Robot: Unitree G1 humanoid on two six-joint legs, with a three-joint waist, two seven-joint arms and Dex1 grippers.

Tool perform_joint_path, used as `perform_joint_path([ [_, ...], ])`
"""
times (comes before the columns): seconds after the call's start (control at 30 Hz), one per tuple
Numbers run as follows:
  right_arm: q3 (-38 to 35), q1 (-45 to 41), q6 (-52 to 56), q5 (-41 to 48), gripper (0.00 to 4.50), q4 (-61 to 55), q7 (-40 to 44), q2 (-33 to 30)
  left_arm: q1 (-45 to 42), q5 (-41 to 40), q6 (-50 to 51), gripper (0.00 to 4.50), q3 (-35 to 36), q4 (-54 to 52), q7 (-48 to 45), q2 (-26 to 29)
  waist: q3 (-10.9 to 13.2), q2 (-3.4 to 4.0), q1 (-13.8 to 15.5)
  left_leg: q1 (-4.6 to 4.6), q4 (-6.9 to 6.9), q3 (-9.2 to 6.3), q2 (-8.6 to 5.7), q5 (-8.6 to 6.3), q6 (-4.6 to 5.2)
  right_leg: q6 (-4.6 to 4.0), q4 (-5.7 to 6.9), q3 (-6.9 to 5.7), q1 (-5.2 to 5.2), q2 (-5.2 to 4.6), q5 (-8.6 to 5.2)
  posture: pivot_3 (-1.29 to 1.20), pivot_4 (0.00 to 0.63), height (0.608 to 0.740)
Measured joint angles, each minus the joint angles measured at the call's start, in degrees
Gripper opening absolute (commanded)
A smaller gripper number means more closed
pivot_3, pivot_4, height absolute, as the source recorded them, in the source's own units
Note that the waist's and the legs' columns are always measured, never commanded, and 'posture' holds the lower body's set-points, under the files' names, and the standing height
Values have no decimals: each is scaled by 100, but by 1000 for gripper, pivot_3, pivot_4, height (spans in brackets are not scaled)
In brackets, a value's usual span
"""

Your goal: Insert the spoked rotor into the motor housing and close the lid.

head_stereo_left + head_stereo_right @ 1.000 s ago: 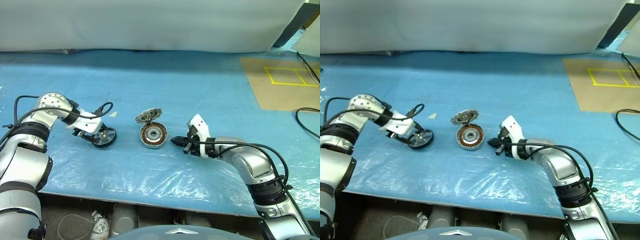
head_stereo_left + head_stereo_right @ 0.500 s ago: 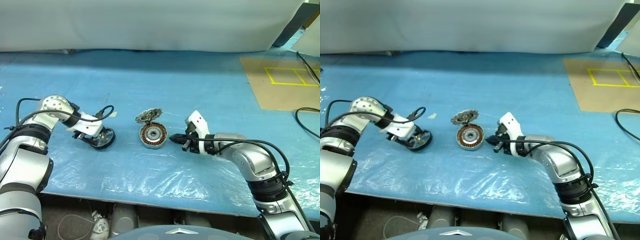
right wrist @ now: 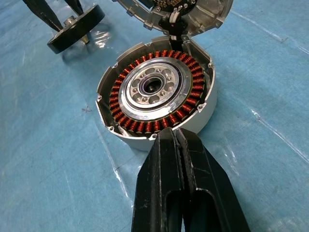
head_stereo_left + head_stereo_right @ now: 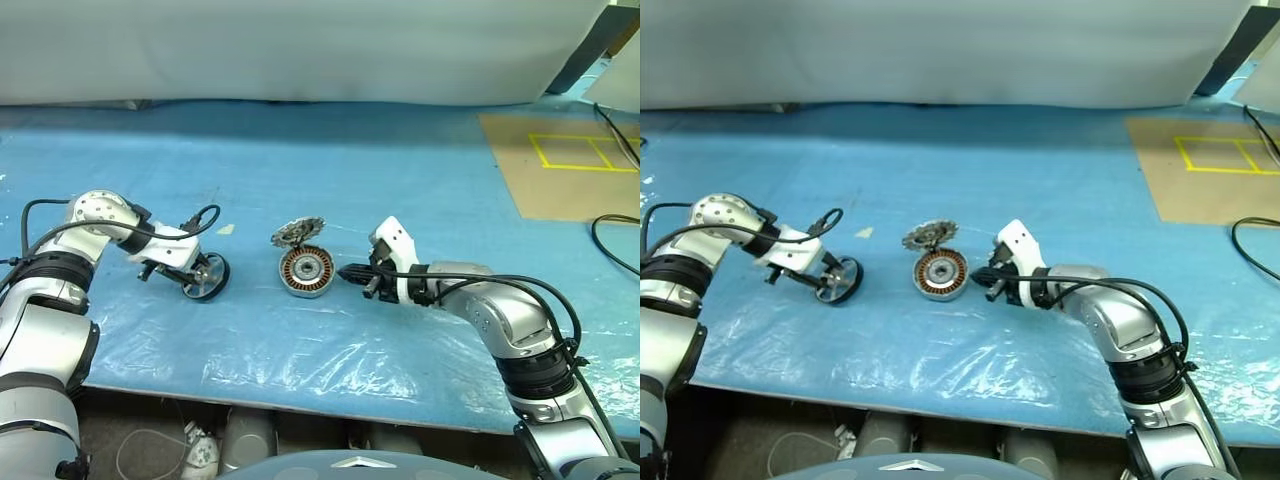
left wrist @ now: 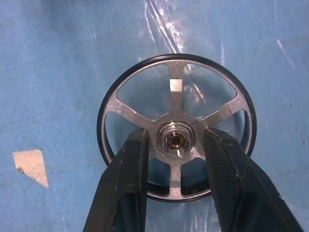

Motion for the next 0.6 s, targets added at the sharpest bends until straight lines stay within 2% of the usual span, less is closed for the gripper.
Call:
perform_joint_path([
  [0.1,-55,12,-160,-3,0,93,75,-30,256,-803,936,1350,-95,-1114,-8,25,5,-8,18,-9,2,1,2,0,0,-2,1,-2,-8,0,-1,0,150,740],
  [0.2,-64,88,-565,-112,0,528,171,-89,800,-2033,2146,1350,-185,-2960,-7,516,5,-9,-46,-16,-6,6,3,0,-1,-9,0,1,-22,3,-5,0,150,740],
  [0.27,-64,161,-760,-193,0,786,231,-121,986,-2440,2648,1350,-179,-3668,-12,612,8,-3,-59,-16,-11,8,2,0,-1,-12,0,0,-23,8,-8,0,150,740],
  [0.37,-50,215,-1152,-312,0,1136,340,-110,1160,-2576,3217,1350,-113,-4299,34,258,12,7,-67,-16,-7,10,3,0,0,-13,1,0,-23,8,-9,0,150,740],
  [0.6,-37,438,-1693,-416,0,1386,540,-100,993,-1864,3172,1350,-118,-3879,419,-633,12,7,-78,-13,1,10,1,1,2,-10,0,1,-17,8,-8,0,150,740],
])
